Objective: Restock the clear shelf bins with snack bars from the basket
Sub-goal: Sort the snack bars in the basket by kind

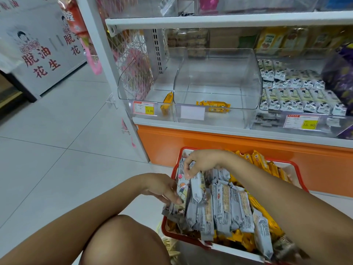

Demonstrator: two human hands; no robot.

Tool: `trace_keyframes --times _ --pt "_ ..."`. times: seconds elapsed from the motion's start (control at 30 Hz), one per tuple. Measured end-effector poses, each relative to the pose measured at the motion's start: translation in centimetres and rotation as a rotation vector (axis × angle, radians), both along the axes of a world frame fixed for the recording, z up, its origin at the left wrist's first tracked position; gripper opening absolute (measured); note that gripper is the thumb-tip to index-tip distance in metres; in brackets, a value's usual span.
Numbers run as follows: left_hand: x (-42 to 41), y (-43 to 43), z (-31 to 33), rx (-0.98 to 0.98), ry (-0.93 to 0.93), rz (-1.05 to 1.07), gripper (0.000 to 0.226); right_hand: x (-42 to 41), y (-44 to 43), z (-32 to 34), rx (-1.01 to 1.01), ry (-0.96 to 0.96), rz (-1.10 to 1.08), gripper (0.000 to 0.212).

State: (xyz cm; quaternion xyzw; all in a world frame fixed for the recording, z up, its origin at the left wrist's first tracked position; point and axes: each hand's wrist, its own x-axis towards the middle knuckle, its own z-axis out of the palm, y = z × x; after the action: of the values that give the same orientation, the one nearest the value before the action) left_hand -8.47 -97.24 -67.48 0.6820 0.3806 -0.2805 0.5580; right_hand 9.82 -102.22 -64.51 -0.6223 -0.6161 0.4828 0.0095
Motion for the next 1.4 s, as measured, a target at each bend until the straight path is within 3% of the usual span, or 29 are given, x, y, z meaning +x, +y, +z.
trace_keyframes --times 0.1,0.2,0.3,0.4,0.47,0.53,0.63,0.73,1.03,1.27,1.33,1.4 --pt "0.6 0.1 1.6 -0.019 -0.114 0.028 0.044 1.3 0.3 1.9 0.084 0.003 -0.067 0.013" --pt "1.8 0.1 3.8 -0.165 -0.307 0.221 0.041 3.3 -0.2 5.0 0.23 0.013 -0.22 0.023" --pt "3.8 -0.6 6.3 -0.319 -0.486 0.427 0.026 5.0 -1.0 7.8 0.392 -0.116 -0.293 0.043" --pt "6.3 -1.7 8.3 -0.331 -0.579 0.446 0.029 6.0 -1.8 9.4 0.485 -0.298 -0.324 0.036" --pt "8.2 -2.4 9.4 -0.293 -0.623 0.422 0.032 6.8 -2.3 9.9 0.553 -0.332 -0.414 0.044" --pt "10.0 -3.0 10.2 -0.263 -0.66 0.409 0.037 8.1 -3.1 9.8 0.63 -0.291 -0.567 0.056" --pt "12.7 -3.5 10.9 -0.275 -0.679 0.403 0.045 9.9 -4.4 9.5 0.715 -0.145 -0.779 0.052" --pt "15.1 -4.5 10.8 -0.298 -0.674 0.386 0.043 11.7 -5.4 10.0 0.724 -0.054 -0.845 0.042" --pt "20.2 -5.7 11.0 -0.435 -0.762 0.437 0.032 17.5 -8.4 13.3 0.512 0.03 -0.7 0.032" --pt "22.9 -5.6 11.5 -0.57 -0.739 0.352 0.019 20.4 -9.0 15.1 0.505 0.112 -0.834 0.027" --pt "23.7 -5.6 11.4 -0.645 -0.765 0.38 0.025 20.1 -8.7 15.1 0.586 0.105 -0.854 0.026" --pt "24.5 -5.5 11.5 -0.752 -0.803 0.409 0.045 19.9 -8.5 14.7 0.663 0.053 -0.896 0.026"
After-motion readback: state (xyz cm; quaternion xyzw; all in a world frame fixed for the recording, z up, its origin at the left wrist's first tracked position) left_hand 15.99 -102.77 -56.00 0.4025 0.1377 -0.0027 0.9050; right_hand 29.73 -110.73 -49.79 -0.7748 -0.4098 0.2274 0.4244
